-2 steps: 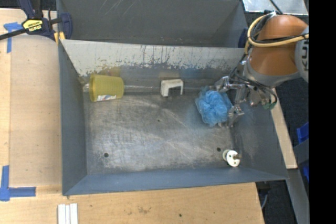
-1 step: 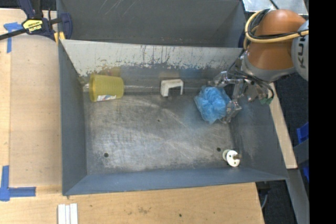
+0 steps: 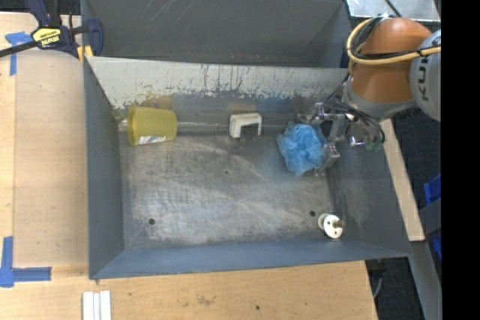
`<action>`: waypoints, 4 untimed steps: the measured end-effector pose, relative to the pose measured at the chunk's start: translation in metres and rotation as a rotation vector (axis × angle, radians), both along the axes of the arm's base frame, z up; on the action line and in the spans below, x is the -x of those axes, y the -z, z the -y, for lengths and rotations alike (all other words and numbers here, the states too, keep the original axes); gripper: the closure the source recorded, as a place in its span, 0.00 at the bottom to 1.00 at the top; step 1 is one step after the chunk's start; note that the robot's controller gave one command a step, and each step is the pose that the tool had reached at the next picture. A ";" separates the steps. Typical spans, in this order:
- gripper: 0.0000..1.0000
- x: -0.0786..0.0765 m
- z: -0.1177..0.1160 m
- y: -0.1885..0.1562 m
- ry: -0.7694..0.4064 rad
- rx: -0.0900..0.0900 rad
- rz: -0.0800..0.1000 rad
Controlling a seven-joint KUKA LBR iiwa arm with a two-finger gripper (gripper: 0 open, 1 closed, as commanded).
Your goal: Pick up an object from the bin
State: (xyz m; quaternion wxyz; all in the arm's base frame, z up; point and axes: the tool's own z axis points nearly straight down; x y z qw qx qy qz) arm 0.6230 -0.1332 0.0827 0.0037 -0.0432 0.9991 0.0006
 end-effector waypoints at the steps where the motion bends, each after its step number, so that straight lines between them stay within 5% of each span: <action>1: 1.00 -0.008 0.004 0.006 -0.036 0.000 0.014; 2: 1.00 -0.008 0.004 0.006 -0.037 0.000 0.014; 3: 1.00 -0.011 0.005 -0.070 -0.037 0.004 0.004; 4: 1.00 -0.007 0.004 -0.035 -0.037 0.001 -0.007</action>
Offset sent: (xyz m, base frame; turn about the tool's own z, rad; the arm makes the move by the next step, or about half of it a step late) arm 0.0000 0.0000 0.0000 0.0000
